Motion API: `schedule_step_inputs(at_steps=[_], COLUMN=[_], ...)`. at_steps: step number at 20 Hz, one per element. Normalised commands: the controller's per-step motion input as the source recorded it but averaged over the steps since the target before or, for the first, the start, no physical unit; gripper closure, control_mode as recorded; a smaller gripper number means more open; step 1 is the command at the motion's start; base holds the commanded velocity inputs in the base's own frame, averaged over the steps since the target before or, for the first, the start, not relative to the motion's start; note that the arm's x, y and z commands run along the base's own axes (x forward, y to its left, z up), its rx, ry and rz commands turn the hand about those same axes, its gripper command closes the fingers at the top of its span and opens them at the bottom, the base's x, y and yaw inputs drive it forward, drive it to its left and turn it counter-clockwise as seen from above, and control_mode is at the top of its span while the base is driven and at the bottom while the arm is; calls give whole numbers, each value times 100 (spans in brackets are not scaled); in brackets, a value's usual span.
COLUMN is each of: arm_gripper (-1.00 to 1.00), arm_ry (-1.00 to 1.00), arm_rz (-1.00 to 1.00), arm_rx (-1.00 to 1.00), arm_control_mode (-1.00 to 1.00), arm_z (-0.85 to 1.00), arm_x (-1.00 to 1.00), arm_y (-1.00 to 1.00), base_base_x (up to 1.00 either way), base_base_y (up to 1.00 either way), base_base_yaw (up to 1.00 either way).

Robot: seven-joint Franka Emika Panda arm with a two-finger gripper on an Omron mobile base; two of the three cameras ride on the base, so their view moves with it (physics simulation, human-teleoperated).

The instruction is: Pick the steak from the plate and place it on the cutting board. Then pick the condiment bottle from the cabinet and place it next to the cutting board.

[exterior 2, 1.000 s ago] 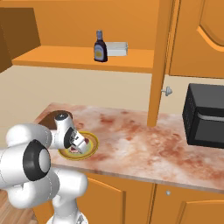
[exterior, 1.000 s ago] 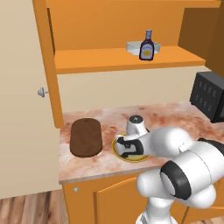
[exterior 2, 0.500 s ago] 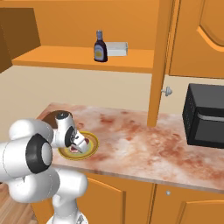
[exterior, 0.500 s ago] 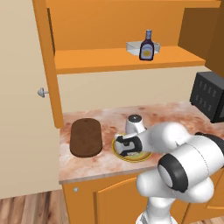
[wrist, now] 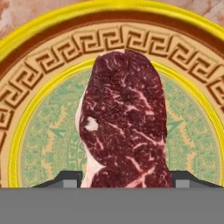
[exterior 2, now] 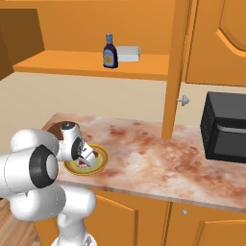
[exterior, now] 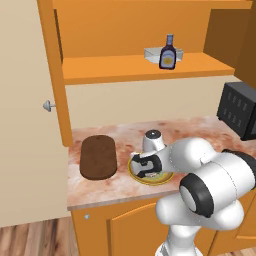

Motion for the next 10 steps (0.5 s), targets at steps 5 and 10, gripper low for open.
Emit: schedule_step_inputs(at_steps=[5,10], arm_gripper=[100,100], arm_ry=[-1,0], arm_rz=[0,0], arm_rx=[0,1], arm_control_mode=[-100,-100], arm_z=[0,6], arm_x=[0,0], arm_y=[0,0], base_base_x=[0,0], base_base_y=[0,0], base_base_yaw=[0,0])
